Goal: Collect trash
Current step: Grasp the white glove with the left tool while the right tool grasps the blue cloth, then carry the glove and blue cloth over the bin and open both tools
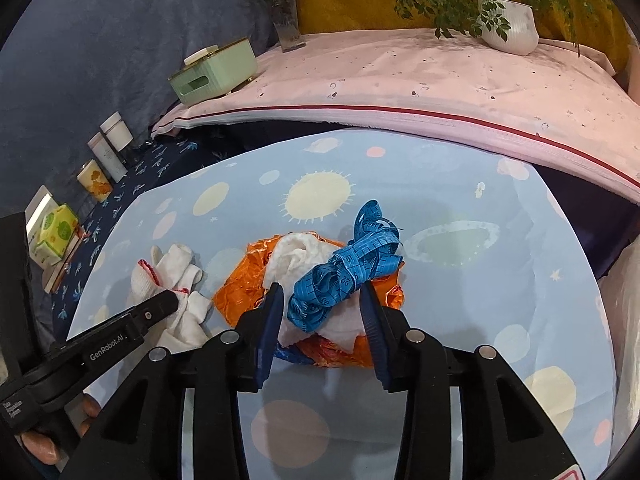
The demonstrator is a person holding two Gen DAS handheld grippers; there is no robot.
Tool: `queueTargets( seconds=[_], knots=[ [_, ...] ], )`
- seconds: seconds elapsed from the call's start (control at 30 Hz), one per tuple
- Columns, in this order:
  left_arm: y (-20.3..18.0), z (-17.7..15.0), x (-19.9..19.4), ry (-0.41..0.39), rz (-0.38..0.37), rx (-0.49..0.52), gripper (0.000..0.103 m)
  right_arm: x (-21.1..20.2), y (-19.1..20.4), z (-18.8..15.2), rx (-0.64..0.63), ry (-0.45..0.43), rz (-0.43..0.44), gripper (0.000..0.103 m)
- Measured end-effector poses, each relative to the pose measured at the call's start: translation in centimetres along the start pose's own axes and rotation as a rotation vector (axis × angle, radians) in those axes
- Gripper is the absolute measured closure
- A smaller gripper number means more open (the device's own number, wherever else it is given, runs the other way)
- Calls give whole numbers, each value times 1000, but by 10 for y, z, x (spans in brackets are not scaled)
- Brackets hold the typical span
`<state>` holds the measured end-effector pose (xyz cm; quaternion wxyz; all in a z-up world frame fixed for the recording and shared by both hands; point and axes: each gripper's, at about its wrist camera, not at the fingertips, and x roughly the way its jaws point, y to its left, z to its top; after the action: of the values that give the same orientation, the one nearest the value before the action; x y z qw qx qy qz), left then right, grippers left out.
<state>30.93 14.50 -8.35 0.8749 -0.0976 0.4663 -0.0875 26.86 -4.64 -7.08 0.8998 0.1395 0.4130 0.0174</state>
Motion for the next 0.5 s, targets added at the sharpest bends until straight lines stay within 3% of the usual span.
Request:
queueTargets(
  seconds=[0.13,0.27,0.5],
  knots=[
    [-3,-1,-2,1,2,-1,85,0,-6,5,38,0,17,64],
    [-7,-2,-6,-2,0,4,86,0,-12,6,60,11,34,80],
    [-23,-3,-24,-26,-18,14,87,-22,-14,3,40,-27,26,82]
  ],
)
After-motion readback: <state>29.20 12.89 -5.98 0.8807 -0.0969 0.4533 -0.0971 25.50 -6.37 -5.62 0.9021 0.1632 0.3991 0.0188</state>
